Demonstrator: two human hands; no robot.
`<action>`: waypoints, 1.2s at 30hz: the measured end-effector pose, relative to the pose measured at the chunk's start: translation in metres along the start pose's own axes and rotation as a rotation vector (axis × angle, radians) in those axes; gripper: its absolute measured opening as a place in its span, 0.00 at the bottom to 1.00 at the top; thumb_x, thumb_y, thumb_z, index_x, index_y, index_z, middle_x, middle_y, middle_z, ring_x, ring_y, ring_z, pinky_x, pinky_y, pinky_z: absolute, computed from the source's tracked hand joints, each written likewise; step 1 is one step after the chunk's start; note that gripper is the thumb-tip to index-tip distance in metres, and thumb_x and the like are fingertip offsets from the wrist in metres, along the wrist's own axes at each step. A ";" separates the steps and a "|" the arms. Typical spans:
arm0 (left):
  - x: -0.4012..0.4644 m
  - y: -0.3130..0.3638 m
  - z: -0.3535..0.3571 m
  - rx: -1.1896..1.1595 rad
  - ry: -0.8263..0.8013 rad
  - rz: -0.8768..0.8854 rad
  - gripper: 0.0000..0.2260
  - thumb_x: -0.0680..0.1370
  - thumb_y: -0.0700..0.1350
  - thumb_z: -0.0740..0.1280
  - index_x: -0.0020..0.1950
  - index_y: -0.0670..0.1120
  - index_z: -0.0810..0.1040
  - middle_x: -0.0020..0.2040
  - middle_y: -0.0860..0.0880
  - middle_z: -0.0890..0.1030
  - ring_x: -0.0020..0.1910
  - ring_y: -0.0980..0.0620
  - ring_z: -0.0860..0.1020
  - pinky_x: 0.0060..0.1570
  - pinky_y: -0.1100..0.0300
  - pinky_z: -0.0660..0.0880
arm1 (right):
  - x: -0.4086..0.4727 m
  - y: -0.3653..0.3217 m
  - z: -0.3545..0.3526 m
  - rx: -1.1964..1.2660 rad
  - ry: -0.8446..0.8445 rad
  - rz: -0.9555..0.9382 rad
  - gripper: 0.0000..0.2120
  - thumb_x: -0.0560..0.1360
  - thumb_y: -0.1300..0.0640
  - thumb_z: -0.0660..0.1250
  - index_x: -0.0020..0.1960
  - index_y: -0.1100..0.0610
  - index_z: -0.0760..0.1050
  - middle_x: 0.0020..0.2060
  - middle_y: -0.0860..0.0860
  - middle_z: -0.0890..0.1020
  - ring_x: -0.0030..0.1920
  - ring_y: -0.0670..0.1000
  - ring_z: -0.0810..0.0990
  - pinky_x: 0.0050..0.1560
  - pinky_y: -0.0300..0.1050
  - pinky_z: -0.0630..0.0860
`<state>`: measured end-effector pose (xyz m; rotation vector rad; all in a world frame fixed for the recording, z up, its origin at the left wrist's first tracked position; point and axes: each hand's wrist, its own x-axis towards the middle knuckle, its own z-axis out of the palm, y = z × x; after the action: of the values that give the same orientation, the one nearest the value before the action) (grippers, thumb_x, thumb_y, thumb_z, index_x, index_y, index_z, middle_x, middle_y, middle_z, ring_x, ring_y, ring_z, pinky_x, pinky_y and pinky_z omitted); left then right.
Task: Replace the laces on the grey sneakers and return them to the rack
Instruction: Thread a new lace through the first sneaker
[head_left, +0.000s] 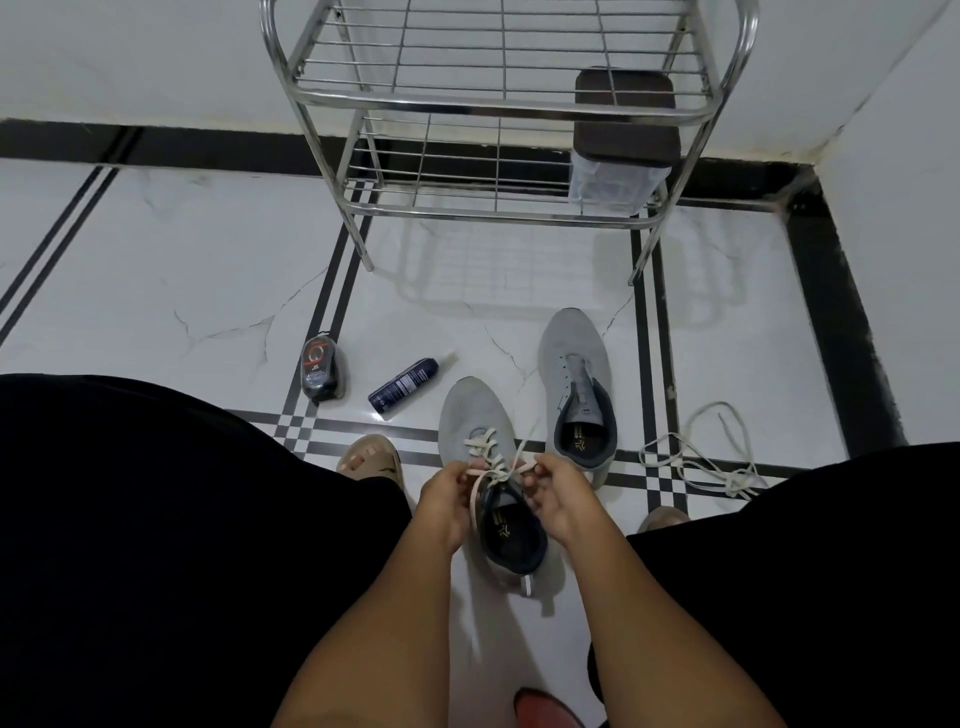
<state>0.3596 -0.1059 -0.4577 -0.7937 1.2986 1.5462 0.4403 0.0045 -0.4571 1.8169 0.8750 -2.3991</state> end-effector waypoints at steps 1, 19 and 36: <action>0.003 0.001 0.000 -0.030 0.023 -0.008 0.10 0.76 0.36 0.61 0.36 0.40 0.74 0.22 0.47 0.75 0.20 0.52 0.73 0.21 0.67 0.72 | 0.002 -0.001 0.001 0.039 -0.003 0.015 0.16 0.80 0.57 0.57 0.33 0.55 0.65 0.20 0.47 0.70 0.24 0.45 0.67 0.31 0.41 0.58; 0.018 0.020 0.000 0.750 0.204 0.489 0.09 0.80 0.48 0.62 0.53 0.43 0.75 0.50 0.47 0.77 0.47 0.50 0.74 0.44 0.58 0.68 | -0.008 -0.020 -0.004 -0.515 0.038 -0.055 0.01 0.74 0.60 0.64 0.43 0.55 0.73 0.34 0.51 0.77 0.29 0.47 0.70 0.32 0.39 0.66; 0.006 -0.003 -0.005 1.222 0.231 0.301 0.31 0.80 0.41 0.57 0.79 0.53 0.47 0.68 0.37 0.69 0.64 0.38 0.72 0.60 0.50 0.71 | -0.031 -0.020 0.001 -1.244 0.464 -0.599 0.09 0.76 0.57 0.61 0.53 0.55 0.77 0.53 0.53 0.78 0.48 0.58 0.80 0.41 0.44 0.72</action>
<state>0.3600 -0.1092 -0.4656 0.0333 2.2114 0.5895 0.4430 0.0116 -0.4210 1.5594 2.4248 -0.8782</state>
